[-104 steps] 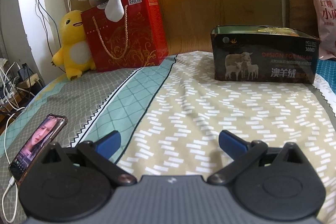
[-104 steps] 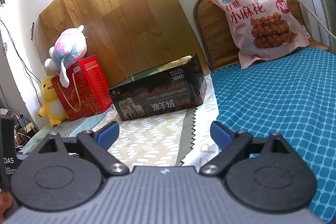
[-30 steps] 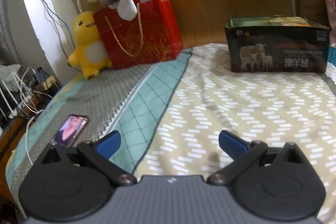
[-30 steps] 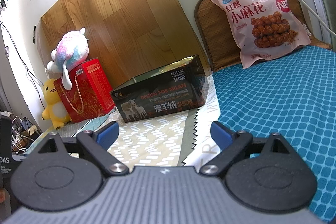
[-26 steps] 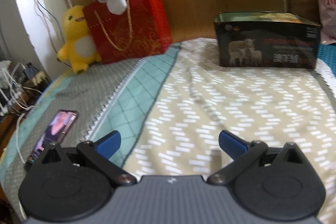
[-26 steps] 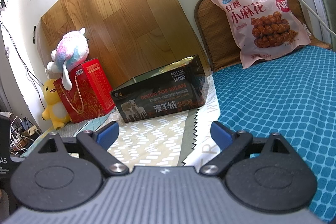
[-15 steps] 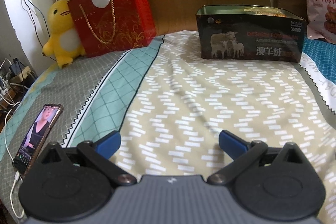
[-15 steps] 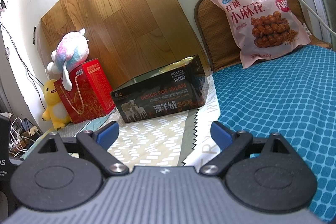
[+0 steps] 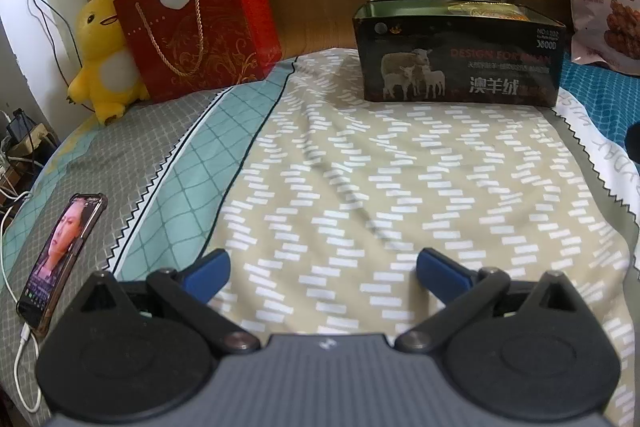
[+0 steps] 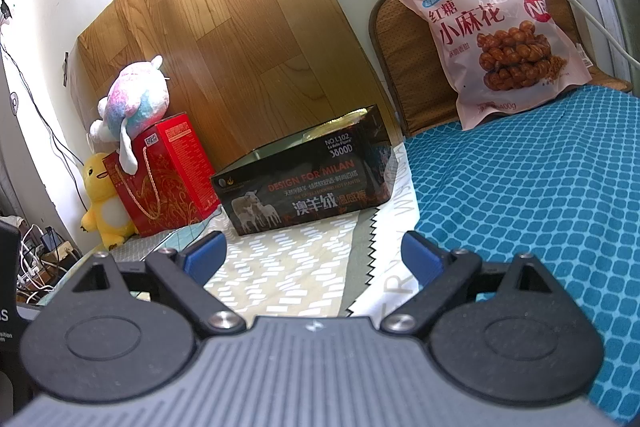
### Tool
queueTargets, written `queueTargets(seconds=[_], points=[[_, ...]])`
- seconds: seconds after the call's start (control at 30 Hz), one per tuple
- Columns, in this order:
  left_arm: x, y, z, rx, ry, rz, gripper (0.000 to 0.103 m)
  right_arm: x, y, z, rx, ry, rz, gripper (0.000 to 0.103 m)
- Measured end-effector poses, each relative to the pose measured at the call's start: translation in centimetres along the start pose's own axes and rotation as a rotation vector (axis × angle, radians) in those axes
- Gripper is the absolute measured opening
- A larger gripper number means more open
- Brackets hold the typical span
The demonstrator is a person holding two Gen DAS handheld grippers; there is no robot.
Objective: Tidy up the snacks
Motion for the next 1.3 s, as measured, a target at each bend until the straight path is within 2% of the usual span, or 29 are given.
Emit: queueTargets(seconds=[1.3], points=[[0.05, 0.01, 0.12, -0.017, -0.002, -0.004, 0.103, 0.02, -0.03, 0.15, -0.003, -0.001, 0.0, 0.096]])
Point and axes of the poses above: each gripper's, at about its wrist camera, not at the fingertips, and x roughly against the way its jaws point, z to its right, y to its underside, the point moved 7 cm from there along -x, roughly the way its jaws point, and after that the axes turned 10 degrees about -z, right-handed, at the moved point
